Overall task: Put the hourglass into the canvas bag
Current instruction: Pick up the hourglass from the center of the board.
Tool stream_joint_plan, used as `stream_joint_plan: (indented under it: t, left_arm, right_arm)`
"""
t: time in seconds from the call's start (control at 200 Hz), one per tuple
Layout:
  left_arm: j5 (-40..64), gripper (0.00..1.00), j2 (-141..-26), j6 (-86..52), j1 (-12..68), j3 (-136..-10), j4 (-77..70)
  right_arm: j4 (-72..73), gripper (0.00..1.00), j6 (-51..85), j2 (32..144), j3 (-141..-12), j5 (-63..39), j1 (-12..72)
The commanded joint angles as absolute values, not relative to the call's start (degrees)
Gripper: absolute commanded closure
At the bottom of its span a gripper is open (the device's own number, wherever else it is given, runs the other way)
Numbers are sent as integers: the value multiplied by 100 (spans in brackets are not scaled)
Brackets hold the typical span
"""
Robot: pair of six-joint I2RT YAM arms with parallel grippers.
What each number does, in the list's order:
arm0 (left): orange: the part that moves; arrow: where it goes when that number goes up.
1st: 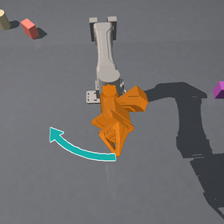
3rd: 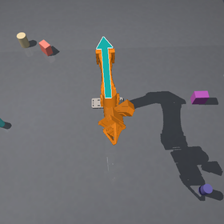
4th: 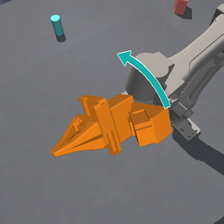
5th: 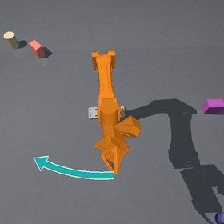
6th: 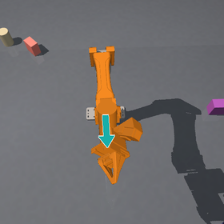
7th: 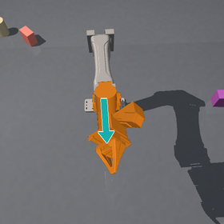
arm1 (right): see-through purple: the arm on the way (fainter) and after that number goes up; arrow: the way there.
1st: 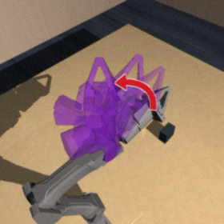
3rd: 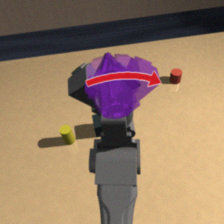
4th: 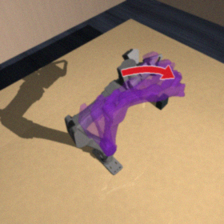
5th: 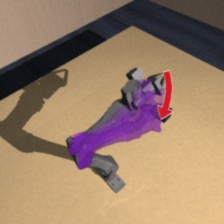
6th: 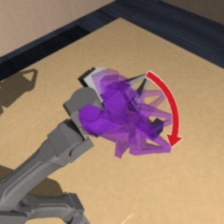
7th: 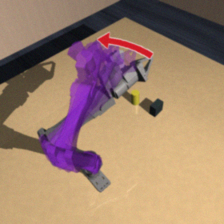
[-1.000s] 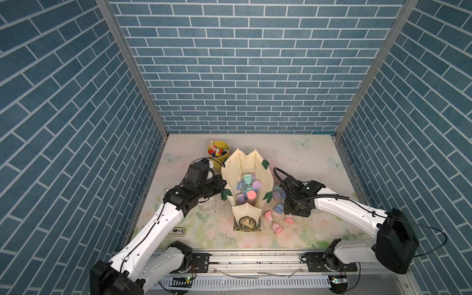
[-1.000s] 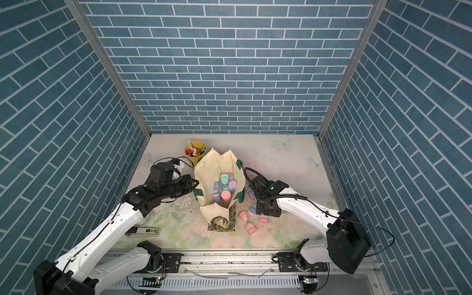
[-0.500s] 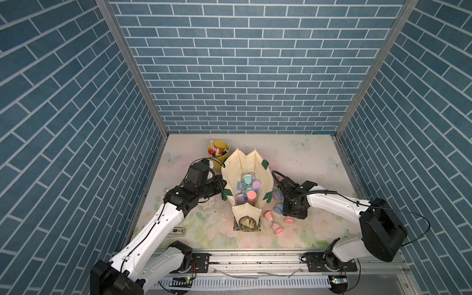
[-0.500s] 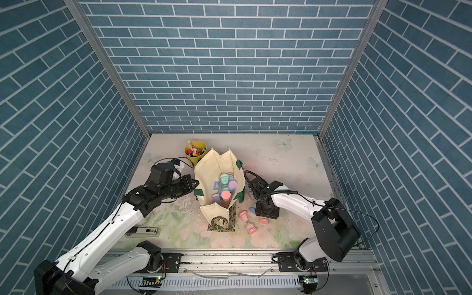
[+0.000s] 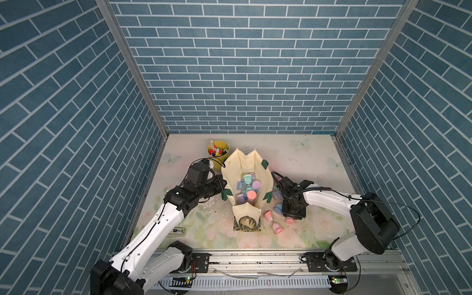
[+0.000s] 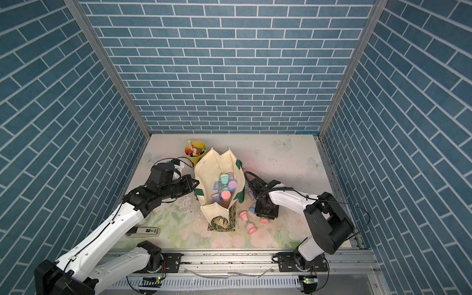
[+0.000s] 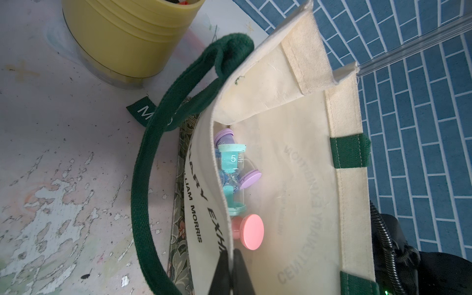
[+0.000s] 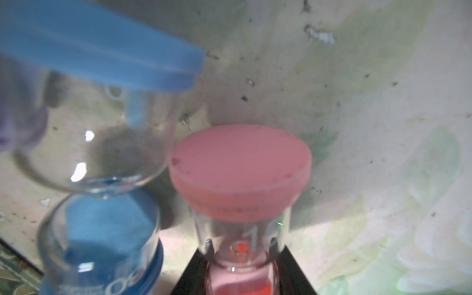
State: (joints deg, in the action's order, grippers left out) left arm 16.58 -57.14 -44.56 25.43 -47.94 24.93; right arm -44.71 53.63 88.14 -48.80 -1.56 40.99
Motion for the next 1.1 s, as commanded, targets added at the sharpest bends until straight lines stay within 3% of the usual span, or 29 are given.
stream_joint_plan:
  t: [0.0, 0.215, 0.6, 0.855, 1.095]
  left_arm:
    - [1627, 100, -5774, -4420, 2579, -4722, 2558]
    - [1604, 98, -5791, -4436, 2580, -4729, 2563]
    - [1484, 64, -5871, -4331, 2582, -4953, 2762]
    - [1372, 58, -5845, -4324, 2580, -5029, 2900]
    - [1319, 56, -5748, -4359, 2583, -5067, 2993]
  right_arm:
    - [-4458, 71, 5493, 8910, -4819, -175, 4074]
    - [-4430, 83, 5507, 8708, -4750, -130, 4061]
    - [-4421, 93, 5415, 7630, -4810, 231, 4056]
    - [-4605, 97, 5077, 6701, -5392, 587, 4053]
    - [-4851, 98, 4769, 6482, -6277, 694, 4062]
